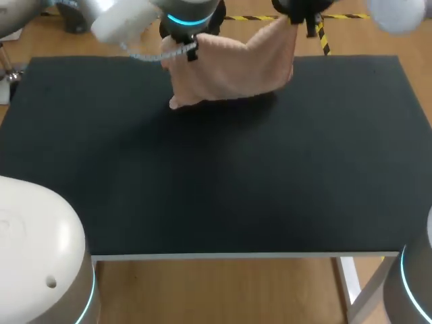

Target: Fold the towel

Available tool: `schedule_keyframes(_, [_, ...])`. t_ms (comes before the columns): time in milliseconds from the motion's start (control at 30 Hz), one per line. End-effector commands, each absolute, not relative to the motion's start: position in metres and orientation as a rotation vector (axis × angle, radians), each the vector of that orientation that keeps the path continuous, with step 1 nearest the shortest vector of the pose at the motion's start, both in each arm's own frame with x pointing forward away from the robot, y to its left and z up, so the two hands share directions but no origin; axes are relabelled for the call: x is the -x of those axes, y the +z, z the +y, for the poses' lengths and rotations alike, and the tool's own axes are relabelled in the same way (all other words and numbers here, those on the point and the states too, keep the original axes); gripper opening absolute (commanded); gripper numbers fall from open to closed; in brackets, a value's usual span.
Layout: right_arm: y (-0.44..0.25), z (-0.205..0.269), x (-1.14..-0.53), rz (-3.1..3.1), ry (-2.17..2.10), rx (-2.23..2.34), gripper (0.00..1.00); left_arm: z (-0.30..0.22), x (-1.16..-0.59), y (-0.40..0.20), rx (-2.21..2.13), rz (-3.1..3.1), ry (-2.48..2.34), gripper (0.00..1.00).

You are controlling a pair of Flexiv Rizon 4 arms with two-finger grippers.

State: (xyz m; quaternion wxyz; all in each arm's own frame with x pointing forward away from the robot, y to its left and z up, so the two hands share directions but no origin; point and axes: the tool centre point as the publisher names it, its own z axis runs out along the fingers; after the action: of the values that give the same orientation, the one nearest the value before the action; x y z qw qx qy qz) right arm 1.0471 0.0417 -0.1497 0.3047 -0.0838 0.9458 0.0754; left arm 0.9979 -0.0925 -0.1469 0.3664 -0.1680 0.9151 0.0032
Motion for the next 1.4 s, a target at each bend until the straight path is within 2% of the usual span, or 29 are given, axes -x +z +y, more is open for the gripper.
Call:
schedule_keyframes(33, [-0.179, 0.027, -0.992, 2.485, 0.237, 0.208, 0.00, -0.082, -0.970, -0.140, 0.424, 2.338, -0.008, 0.00])
schedule_keyframes(300, [-0.178, 0.027, -0.967, 2.482, 0.253, 0.201, 0.00, -0.083, -0.947, -0.134, 0.390, 2.335, 0.026, 0.00])
schedule_keyframes(600, [-0.219, 0.040, -0.961, 2.596, 0.228, 0.209, 0.00, -0.085, -0.943, -0.182, 0.436, 2.486, 0.068, 0.00])
schedule_keyframes(1100, [-0.343, 0.058, -1.012, 2.875, 0.251, -0.039, 0.00, -0.088, -0.981, -0.307, 0.593, 2.819, 0.097, 0.00])
schedule_keyframes(1400, [-0.387, 0.060, -1.047, 2.881, 0.220, -0.207, 0.00, -0.085, -1.005, -0.350, 0.654, 2.881, 0.073, 0.00])
